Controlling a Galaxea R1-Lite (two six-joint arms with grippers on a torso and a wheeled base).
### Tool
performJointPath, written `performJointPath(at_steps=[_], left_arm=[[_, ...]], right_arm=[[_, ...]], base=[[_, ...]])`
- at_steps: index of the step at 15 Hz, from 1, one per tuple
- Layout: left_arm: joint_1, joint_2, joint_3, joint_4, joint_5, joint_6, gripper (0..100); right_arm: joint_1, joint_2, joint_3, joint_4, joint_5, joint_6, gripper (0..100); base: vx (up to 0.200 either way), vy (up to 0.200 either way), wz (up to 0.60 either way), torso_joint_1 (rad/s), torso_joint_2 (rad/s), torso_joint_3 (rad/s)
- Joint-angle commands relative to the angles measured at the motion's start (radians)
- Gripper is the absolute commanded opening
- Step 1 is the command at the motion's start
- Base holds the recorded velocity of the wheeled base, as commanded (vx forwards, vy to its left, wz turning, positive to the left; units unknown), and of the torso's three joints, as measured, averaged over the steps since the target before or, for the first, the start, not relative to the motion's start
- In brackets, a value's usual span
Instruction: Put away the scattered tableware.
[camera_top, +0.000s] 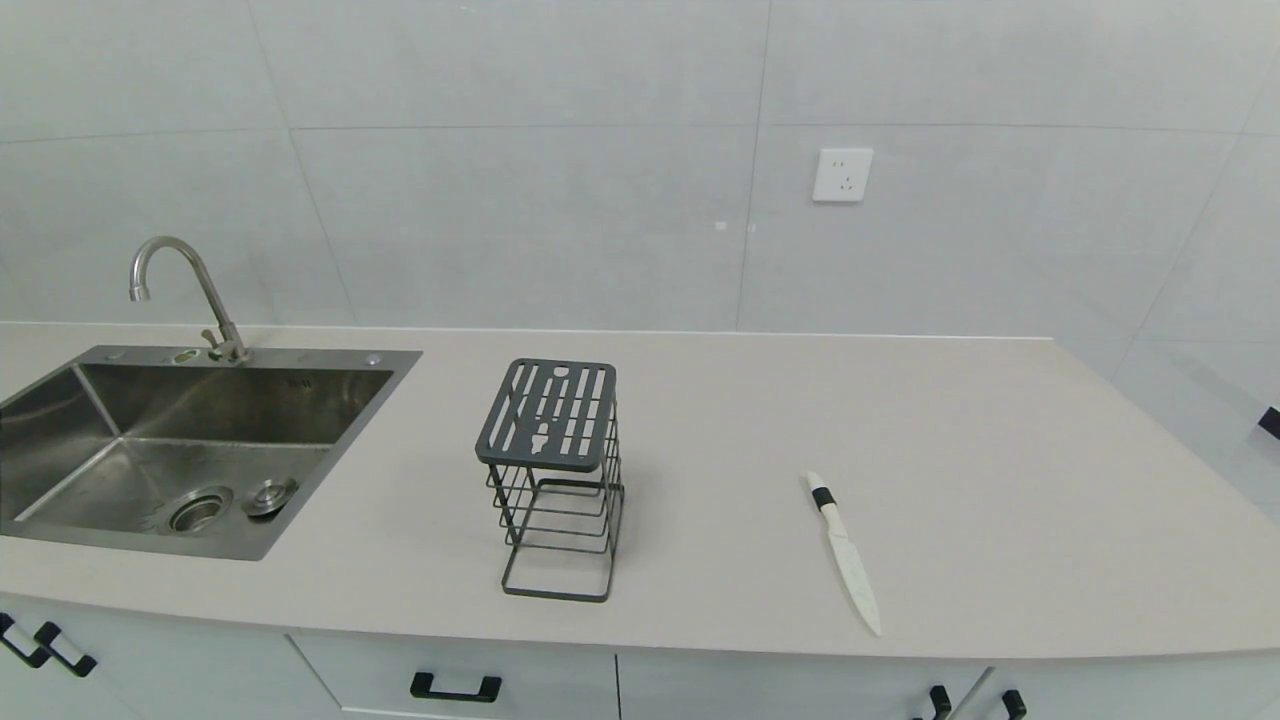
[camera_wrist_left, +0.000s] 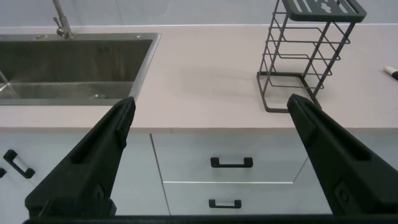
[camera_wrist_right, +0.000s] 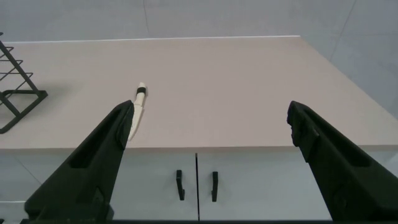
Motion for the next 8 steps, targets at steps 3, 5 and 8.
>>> performJointPath(at_steps=[3,5,8], left_arm=[[0.000,0.001,0.000,0.000,0.002,0.000,100],[0.002,0.001,0.000,0.000,0.002,0.000,100],[0.000,0.001,0.000,0.000,0.002,0.000,100]], right_arm=[[0.000,0.002,0.000,0.000,0.000,0.000,100],[0.000,0.002,0.000,0.000,0.000,0.000,100],[0.000,0.002,0.000,0.000,0.000,0.000,100]], base=[[0.000,0.000,0.00,0.089,-0.01,0.093],[0.000,0.000,0.00,0.246,0.00,0.217],[0.000,0.000,0.00,0.294,-0.03,0.253]])
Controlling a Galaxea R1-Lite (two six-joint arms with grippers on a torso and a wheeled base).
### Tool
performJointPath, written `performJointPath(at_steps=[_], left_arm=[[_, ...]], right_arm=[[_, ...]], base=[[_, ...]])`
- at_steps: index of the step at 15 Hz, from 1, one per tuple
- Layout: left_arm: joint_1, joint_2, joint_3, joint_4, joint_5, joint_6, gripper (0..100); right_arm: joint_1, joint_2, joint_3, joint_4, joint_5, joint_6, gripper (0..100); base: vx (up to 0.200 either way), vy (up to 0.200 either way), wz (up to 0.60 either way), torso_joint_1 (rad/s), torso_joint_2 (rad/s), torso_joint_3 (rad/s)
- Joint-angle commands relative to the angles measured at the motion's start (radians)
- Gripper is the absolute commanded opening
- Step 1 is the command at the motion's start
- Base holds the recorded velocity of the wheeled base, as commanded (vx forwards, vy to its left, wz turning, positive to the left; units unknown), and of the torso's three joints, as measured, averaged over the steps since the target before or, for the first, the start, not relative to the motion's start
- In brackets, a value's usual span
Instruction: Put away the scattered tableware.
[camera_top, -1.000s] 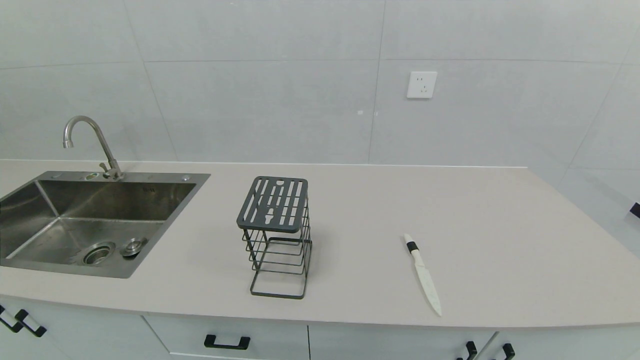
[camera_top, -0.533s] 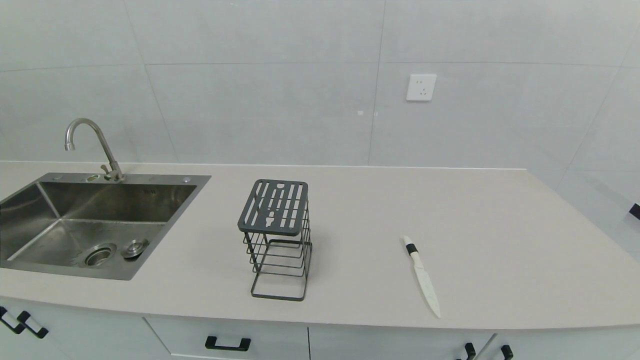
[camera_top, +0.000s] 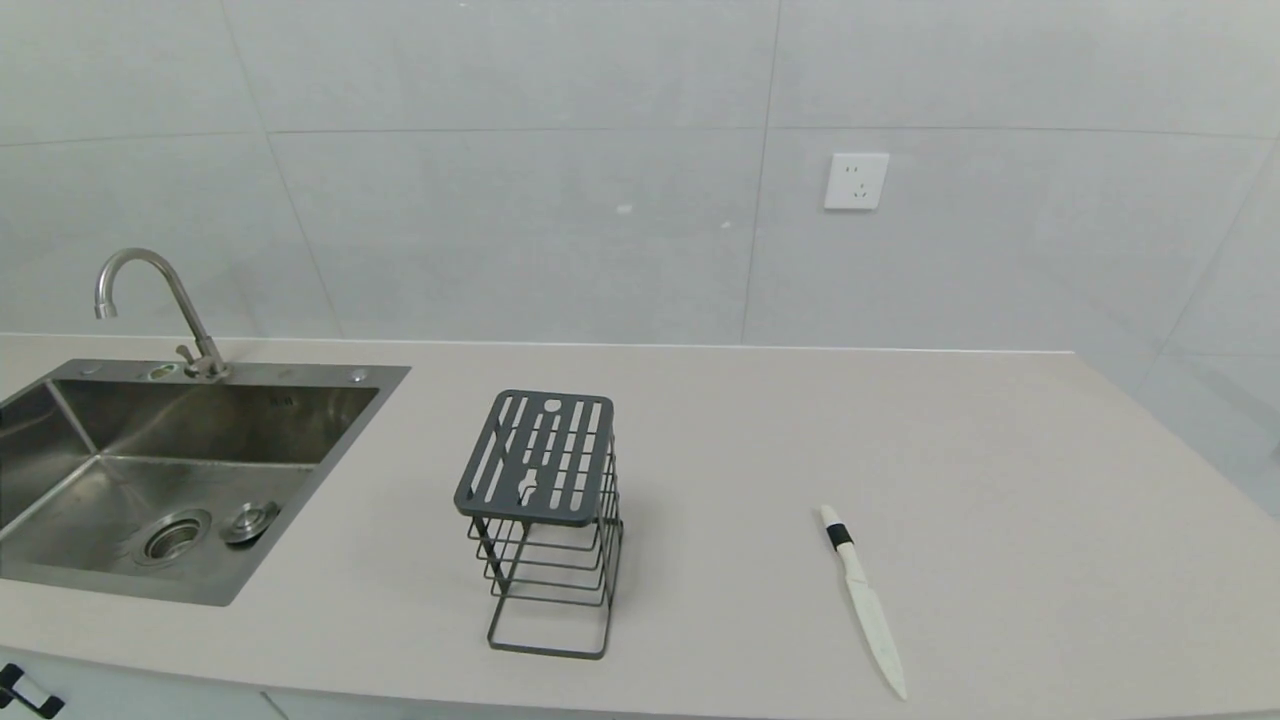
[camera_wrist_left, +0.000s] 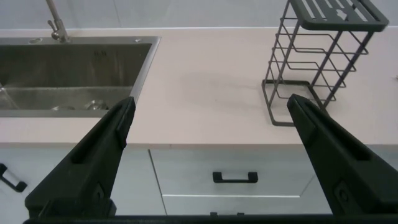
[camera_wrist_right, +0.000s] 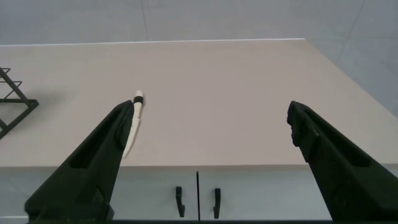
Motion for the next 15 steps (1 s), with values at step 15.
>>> performJointPath(at_steps=[15], left_arm=[[0.001,0.001,0.000,0.000,-0.002,0.000,100]], right_arm=[[0.002,0.002,-0.001,0.003,0.000,-0.003,100]], base=[[0.000,0.000,-0.08,0.061,0.02,0.080]])
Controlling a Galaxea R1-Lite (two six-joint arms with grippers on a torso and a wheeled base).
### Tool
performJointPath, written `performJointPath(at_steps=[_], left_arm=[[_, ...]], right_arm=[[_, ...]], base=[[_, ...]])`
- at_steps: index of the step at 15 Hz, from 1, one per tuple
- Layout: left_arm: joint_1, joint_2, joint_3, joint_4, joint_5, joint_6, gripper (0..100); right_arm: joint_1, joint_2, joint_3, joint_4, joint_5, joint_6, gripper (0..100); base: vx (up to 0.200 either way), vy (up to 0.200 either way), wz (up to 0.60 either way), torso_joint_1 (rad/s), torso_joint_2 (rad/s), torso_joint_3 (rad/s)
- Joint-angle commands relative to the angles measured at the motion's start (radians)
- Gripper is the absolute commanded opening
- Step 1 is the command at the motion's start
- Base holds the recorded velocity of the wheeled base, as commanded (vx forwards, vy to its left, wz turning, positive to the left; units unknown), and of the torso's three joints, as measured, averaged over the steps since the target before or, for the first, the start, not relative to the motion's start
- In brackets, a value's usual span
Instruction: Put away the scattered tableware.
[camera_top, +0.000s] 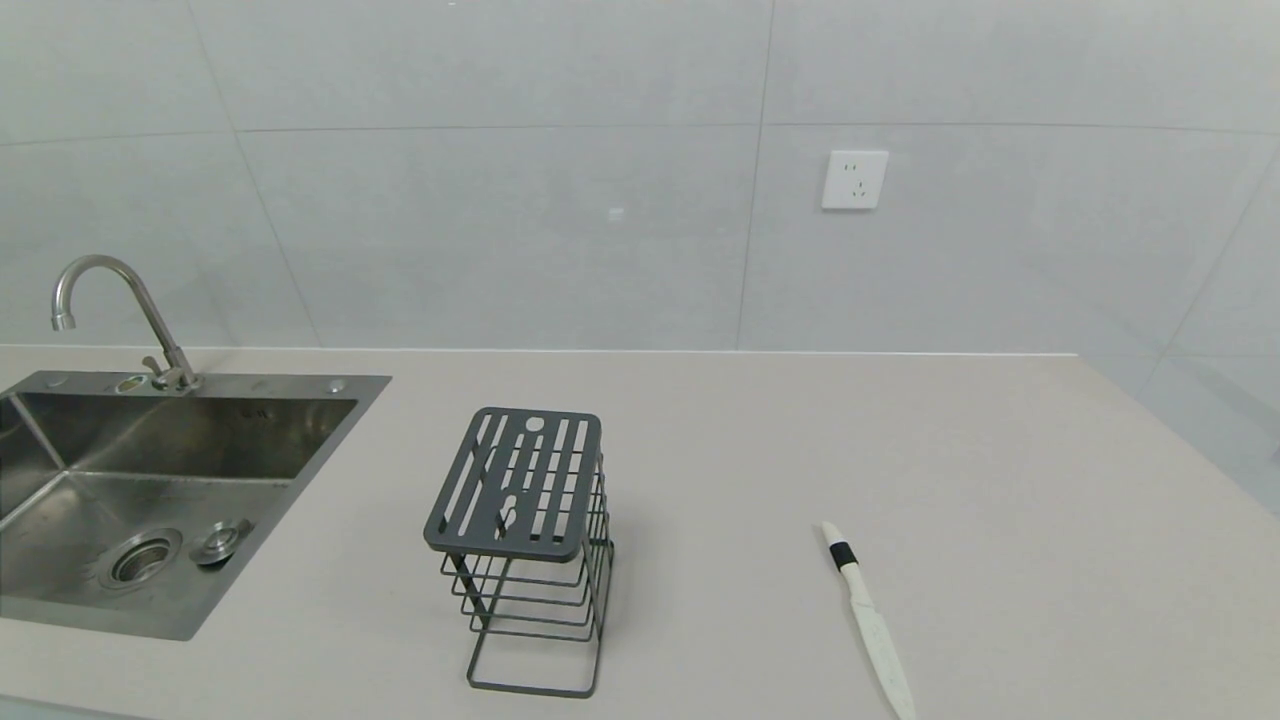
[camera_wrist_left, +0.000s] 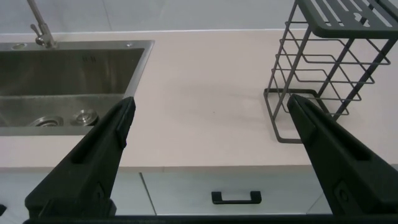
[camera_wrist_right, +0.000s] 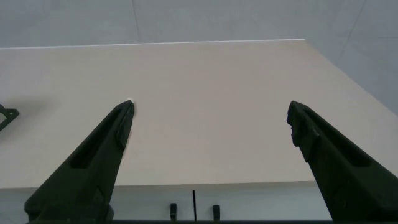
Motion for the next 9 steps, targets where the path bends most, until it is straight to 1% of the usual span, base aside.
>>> performJointPath(at_steps=[1,3,5,6,9], left_arm=[[0.000,0.001,0.000,0.000,0.000,0.000,100],[0.000,0.001,0.000,0.000,0.001,0.000,100],[0.000,0.001,0.000,0.000,0.001,0.000,100],[0.000,0.001,0.000,0.000,0.001,0.000,100],[0.002,0.001,0.000,0.000,-0.002,0.003,100]], right_arm=[[-0.002,0.002,-0.001,0.000,-0.001,-0.002,100],[-0.002,0.002,-0.001,-0.002,-0.003,-0.002,100],[0.000,0.002,-0.001,0.000,-0.001,0.001,100],[0.000,0.002,-0.001,0.000,-0.001,0.003,100],[-0.002,0.002,-0.001,0.000,-0.001,0.003,100]], base=[[0.000,0.000,0.00,0.000,0.00,0.000],[0.000,0.000,0.00,0.038,-0.09,-0.047],[0.000,0.000,0.00,0.144,-0.34,-0.190],[0.000,0.000,0.00,0.061,-0.16,-0.076],[0.000,0.000,0.00,0.004,-0.02,-0.009]])
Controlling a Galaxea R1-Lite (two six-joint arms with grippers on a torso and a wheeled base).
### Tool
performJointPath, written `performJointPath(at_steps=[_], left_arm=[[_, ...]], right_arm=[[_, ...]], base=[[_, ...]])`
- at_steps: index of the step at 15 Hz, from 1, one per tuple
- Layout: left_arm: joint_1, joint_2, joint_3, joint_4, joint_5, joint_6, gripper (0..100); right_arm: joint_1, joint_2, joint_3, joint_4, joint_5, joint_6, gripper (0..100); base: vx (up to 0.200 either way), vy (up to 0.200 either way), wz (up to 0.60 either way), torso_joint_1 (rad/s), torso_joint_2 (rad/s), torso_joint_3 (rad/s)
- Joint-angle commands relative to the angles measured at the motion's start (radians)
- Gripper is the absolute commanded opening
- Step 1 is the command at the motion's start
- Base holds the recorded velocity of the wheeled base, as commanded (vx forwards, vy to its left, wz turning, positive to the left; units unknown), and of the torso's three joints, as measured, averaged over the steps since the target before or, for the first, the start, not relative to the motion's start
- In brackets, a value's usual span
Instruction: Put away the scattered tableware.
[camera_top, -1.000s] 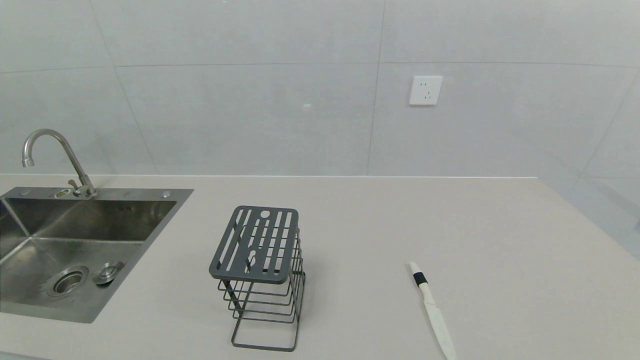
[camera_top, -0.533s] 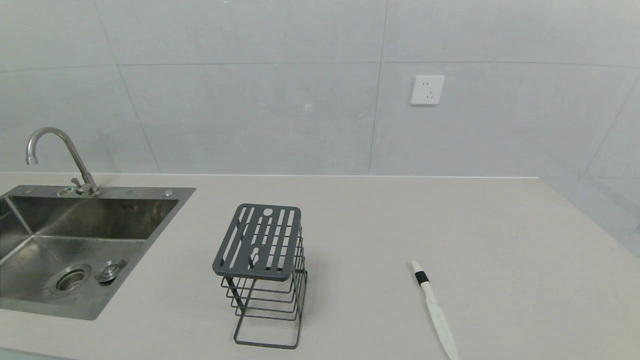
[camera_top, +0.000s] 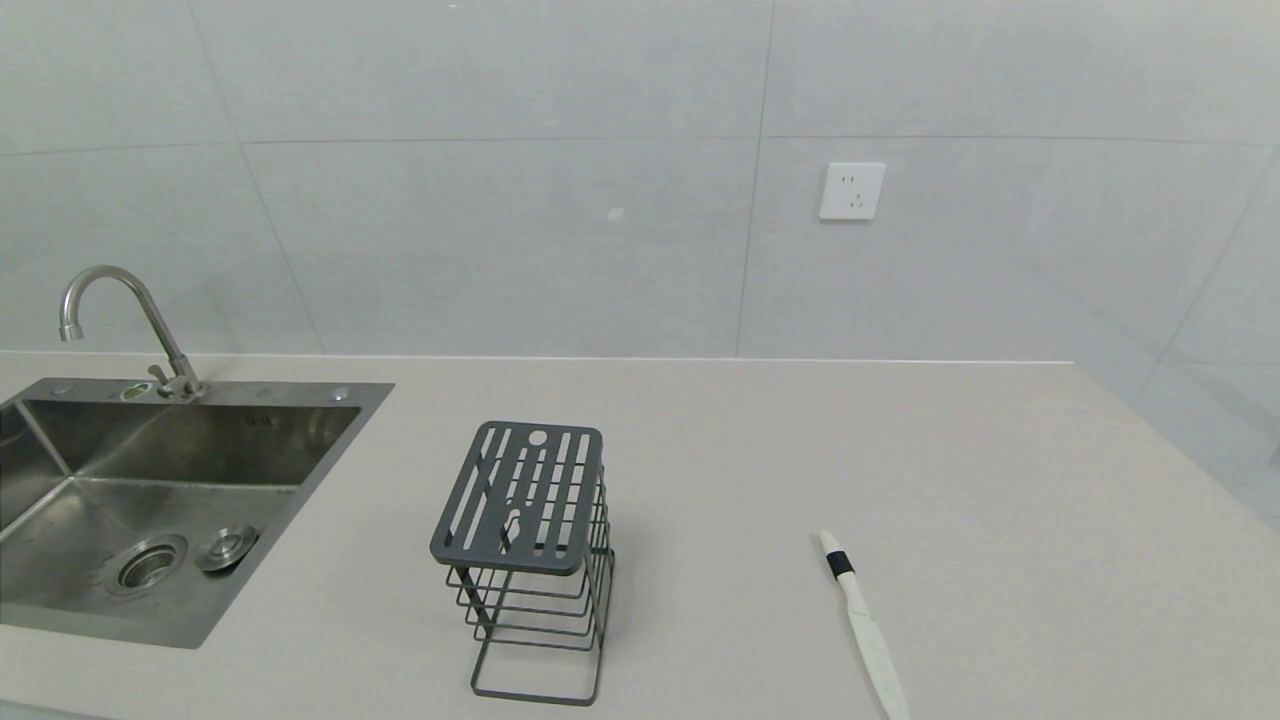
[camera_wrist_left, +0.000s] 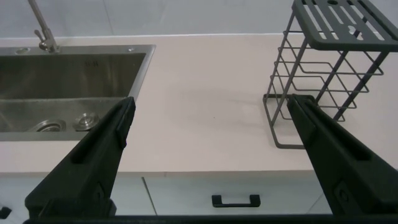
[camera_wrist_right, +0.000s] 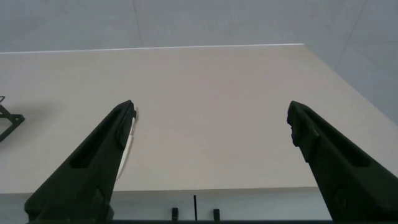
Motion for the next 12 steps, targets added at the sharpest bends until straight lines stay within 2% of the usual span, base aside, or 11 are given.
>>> performJointPath(at_steps=[1,5,7,9,12], left_arm=[[0.002,0.001,0.000,0.000,0.002,0.001,100],[0.002,0.001,0.000,0.000,0.000,0.001,100],[0.002,0.001,0.000,0.000,0.000,0.004,100],[0.002,0.001,0.000,0.000,0.003,-0.001,100],[0.002,0.001,0.000,0.000,0.000,0.005,100]], right_arm=[[-0.001,0.002,-0.001,0.000,0.000,-0.005,100],[-0.001,0.002,0.000,-0.002,0.009,-0.028,100],[-0.001,0.002,0.002,-0.008,0.051,-0.040,100],[-0.001,0.002,-0.001,-0.215,0.060,-0.040,100],[-0.001,0.002,-0.044,-0.239,0.092,-0.022,100]], base=[[0.000,0.000,0.00,0.000,0.00,0.000],[0.000,0.000,0.00,0.000,0.00,0.000],[0.000,0.000,0.00,0.000,0.00,0.000],[0.000,0.000,0.00,0.000,0.00,0.000],[0.000,0.000,0.00,0.000,0.00,0.000]])
